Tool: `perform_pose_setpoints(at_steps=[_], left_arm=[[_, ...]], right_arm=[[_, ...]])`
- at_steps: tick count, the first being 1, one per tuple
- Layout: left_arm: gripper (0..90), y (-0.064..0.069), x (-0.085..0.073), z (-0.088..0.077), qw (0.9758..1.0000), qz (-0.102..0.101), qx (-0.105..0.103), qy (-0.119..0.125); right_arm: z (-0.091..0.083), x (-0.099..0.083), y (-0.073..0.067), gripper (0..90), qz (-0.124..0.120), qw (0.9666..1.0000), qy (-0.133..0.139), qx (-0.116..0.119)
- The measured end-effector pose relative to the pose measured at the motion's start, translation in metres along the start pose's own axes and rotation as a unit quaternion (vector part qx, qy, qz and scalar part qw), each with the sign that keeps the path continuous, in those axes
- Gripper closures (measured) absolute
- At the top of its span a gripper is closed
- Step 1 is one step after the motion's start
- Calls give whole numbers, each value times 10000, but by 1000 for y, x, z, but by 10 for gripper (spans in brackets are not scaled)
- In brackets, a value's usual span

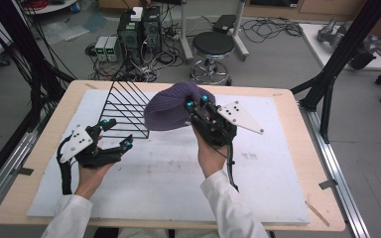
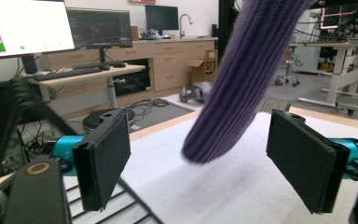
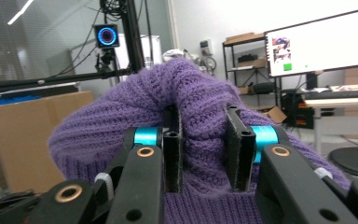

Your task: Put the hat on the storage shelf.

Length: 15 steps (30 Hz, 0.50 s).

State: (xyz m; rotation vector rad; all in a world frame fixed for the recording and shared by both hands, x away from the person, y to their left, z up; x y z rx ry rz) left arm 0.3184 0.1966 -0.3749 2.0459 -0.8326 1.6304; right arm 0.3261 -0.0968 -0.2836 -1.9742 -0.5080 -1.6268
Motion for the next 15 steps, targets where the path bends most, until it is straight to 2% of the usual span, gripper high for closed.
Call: perform_pose_setpoints(at_steps=[5, 10, 13, 15], left_arm=[[249, 6, 2, 12, 9998, -4, -127, -128], [245, 12, 3, 21, 9997, 34, -237, -107], [247, 16, 4, 25, 9996, 37, -279, -81], [260, 18, 4, 27, 9996, 43, -282, -81]], right_arm=[[5, -5, -11, 726, -58, 9999, -75, 121], [9, -11, -17, 724, -55, 9996, -161, 237], [9, -12, -19, 724, -6, 9994, -179, 283], [10, -14, -20, 723, 117, 9989, -213, 398]])
Point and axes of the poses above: each handheld gripper's, and its own axes: z roughly forward along the jaws, x roughly out of its top, y roughly to its right, the point moved 3 cm from there along z, roughly forward along the jaws, and after that the axes turned 15 degrees about -y, right-handed, at the moved point
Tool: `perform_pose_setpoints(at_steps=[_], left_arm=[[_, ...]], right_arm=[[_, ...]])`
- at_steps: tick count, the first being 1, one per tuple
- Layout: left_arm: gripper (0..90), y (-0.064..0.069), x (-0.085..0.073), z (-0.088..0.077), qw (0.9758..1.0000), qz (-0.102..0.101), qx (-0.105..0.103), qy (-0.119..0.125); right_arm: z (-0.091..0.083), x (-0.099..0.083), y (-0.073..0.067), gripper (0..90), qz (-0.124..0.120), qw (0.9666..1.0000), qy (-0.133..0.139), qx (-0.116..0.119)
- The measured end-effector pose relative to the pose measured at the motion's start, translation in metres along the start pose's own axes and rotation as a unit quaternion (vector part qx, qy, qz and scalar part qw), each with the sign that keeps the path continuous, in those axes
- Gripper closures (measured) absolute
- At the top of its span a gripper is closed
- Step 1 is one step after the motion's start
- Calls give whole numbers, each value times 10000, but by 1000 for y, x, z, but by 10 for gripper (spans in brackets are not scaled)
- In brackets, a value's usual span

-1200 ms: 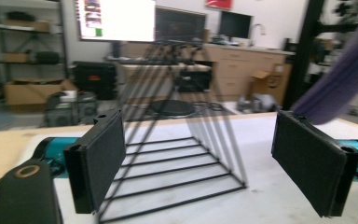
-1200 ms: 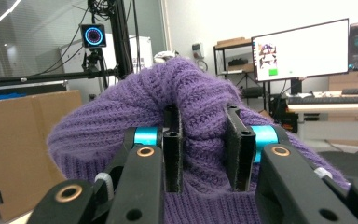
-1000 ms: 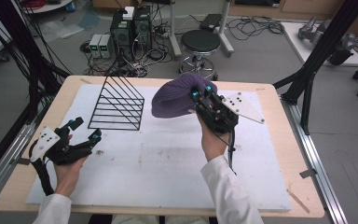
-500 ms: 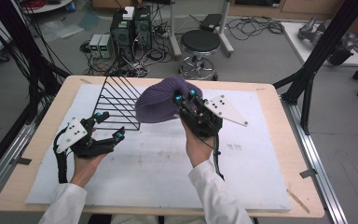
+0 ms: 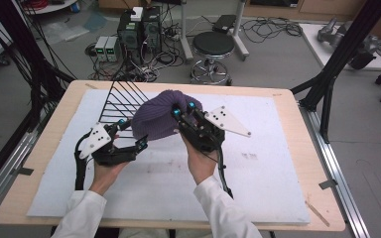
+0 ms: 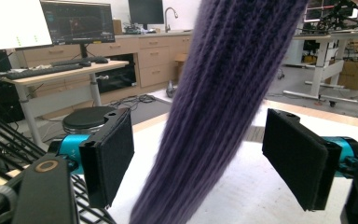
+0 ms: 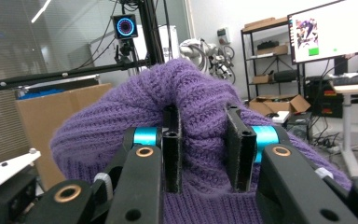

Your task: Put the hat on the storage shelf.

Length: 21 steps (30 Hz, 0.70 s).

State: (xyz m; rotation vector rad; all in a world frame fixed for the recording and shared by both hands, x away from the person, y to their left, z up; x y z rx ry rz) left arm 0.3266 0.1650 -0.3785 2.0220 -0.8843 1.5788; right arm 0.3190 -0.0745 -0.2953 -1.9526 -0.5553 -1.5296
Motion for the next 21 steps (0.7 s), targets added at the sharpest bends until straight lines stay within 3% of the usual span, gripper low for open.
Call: perform_pose_setpoints(at_steps=[3, 4, 6, 7, 12, 16, 21], left_arm=[[302, 3, 1, 2, 10000, 10, -60, 60], [474, 4, 2, 1, 9999, 38, -80, 113], [714, 6, 3, 0, 9996, 126, -110, 244], [781, 7, 5, -1, 9992, 160, -169, 320], [816, 0, 11, -5, 9984, 198, -224, 487], [824, -18, 19, -11, 9983, 183, -397, 382], [827, -39, 38, -20, 9982, 241, -456, 314]], right_arm=[[1, -1, -1, 723, -12, 10000, -3, -8], [1, -2, -2, 723, -13, 10000, -5, -5], [0, -2, -2, 723, -11, 10000, 29, -12], [-1, -2, -1, 723, -5, 10000, 65, -28], [-4, 1, 3, 723, 11, 9998, 168, -69], [-3, 3, 5, 721, -38, 9997, 186, -181], [6, 11, 2, 721, -60, 9993, 264, -248]])
Point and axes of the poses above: each handheld gripper's, and its own axes: z roughly forward along the jaws, x roughly out of its top, y roughly to its right, the point moved 3 cm from there along z, roughly forward along the jaws, and after that the axes turned 15 degrees about -y, right-handed, at the moved point
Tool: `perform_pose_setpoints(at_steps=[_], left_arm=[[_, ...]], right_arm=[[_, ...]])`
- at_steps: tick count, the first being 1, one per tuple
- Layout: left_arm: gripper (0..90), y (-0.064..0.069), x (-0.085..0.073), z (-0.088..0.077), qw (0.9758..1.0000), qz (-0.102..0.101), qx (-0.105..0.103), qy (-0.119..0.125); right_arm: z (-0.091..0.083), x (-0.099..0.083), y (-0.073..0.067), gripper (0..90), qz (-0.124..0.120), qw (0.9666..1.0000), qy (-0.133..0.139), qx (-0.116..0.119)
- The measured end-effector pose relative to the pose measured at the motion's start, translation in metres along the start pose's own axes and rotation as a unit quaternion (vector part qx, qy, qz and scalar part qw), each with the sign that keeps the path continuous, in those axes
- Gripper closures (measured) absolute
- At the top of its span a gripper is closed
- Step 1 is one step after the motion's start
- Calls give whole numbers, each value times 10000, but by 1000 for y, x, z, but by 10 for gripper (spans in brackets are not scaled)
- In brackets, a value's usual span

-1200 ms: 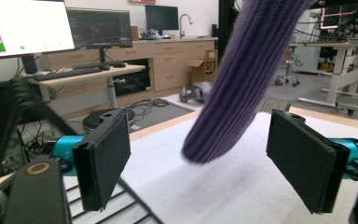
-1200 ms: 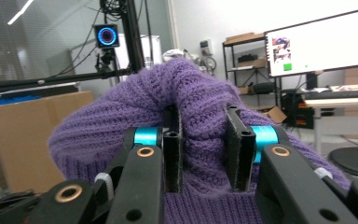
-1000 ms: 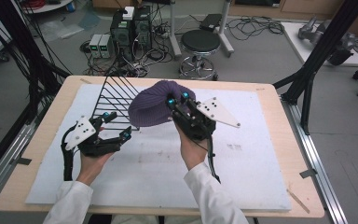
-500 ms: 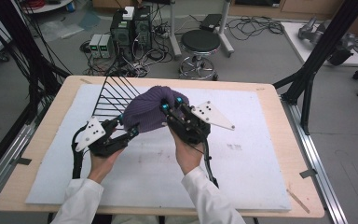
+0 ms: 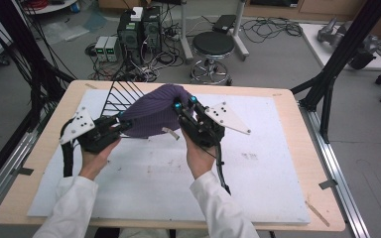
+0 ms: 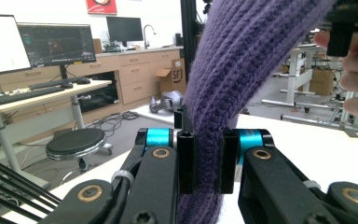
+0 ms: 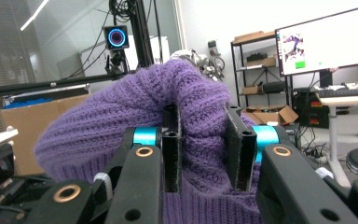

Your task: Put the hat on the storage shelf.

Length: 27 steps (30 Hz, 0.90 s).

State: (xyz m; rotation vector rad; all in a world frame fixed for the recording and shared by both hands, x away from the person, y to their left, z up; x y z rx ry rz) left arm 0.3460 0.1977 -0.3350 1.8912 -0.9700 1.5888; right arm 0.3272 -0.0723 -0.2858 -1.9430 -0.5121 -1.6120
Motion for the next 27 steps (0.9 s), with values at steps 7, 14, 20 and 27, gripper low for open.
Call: perform_pose_setpoints(at_steps=[7, 14, 20, 27], left_arm=[[826, -38, 28, -21, 9993, -289, -77, 241], [827, -59, 54, -31, 9994, -211, -113, 261], [825, -70, 60, -36, 9996, -161, 51, 205], [825, -82, 56, -30, 9993, -245, 134, 259]], right_arm=[[15, 19, -18, 721, -249, 9996, 115, -93], [28, 39, -33, 722, -285, 9989, 348, -144], [37, 45, -40, 721, -236, 9990, 342, -153], [42, 42, -44, 720, -247, 9992, 259, -157]])
Point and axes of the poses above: each handheld gripper's, and its own axes: z roughly forward along the jaws, x roughly out of its top, y roughly to its right, the point moved 3 cm from there along z, roughly forward along the jaws, and after that the axes turned 15 degrees about -y, right-handed, at the moved point
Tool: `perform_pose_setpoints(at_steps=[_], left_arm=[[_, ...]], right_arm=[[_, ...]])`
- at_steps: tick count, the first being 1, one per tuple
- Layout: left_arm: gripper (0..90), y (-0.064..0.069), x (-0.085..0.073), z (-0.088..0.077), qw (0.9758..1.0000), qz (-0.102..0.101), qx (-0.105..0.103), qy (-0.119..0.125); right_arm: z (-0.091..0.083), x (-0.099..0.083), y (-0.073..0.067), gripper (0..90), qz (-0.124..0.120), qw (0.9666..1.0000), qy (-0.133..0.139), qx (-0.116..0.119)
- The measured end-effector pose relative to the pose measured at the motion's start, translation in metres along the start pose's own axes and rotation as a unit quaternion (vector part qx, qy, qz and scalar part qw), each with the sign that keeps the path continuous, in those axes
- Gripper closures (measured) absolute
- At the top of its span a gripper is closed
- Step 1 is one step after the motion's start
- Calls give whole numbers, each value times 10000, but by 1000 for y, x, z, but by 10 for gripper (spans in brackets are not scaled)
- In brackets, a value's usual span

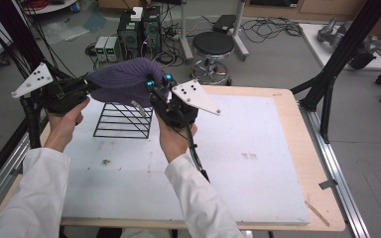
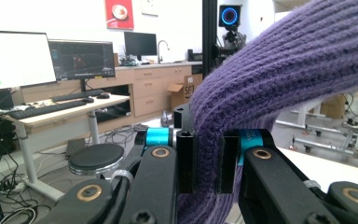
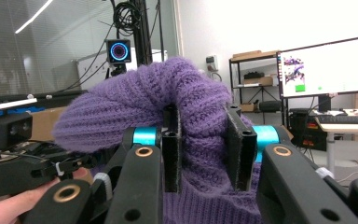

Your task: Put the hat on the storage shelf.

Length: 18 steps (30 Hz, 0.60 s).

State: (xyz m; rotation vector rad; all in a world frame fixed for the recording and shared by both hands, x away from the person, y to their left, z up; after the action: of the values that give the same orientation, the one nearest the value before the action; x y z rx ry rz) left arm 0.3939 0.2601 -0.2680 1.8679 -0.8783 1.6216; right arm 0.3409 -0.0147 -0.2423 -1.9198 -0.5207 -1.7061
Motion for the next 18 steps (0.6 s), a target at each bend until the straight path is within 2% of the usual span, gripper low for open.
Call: perform_pose_setpoints(at_steps=[6, 8, 9, 14, 18], left_arm=[[823, -11, -2, 4, 9999, -98, -20, -69], [823, -15, -5, 5, 9997, -193, -15, -128], [823, -20, -9, 5, 9993, -316, -49, -194], [823, -26, -19, 4, 9984, -469, -74, -310], [823, -30, -32, -2, 9981, -597, -16, -148]], right_arm=[[5, 0, -1, 718, 79, 9999, -74, 35], [7, -2, -2, 717, 109, 9998, -129, 50], [10, -4, -4, 716, 116, 9997, -197, 76], [18, -9, -9, 715, 169, 9992, -332, 150], [23, -14, -11, 714, 175, 9989, -385, 190]])
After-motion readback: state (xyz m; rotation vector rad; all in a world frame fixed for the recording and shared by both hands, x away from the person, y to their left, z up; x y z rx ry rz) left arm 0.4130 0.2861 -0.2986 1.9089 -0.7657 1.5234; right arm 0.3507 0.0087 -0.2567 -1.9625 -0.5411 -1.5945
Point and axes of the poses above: each handheld gripper's, and its own axes: z roughly forward along the jaws, x roughly out of its top, y roughly to its right, the point moved 3 cm from there along z, roughly forward along the jaws, and after that the axes turned 15 degrees about -y, right-handed, at the moved point
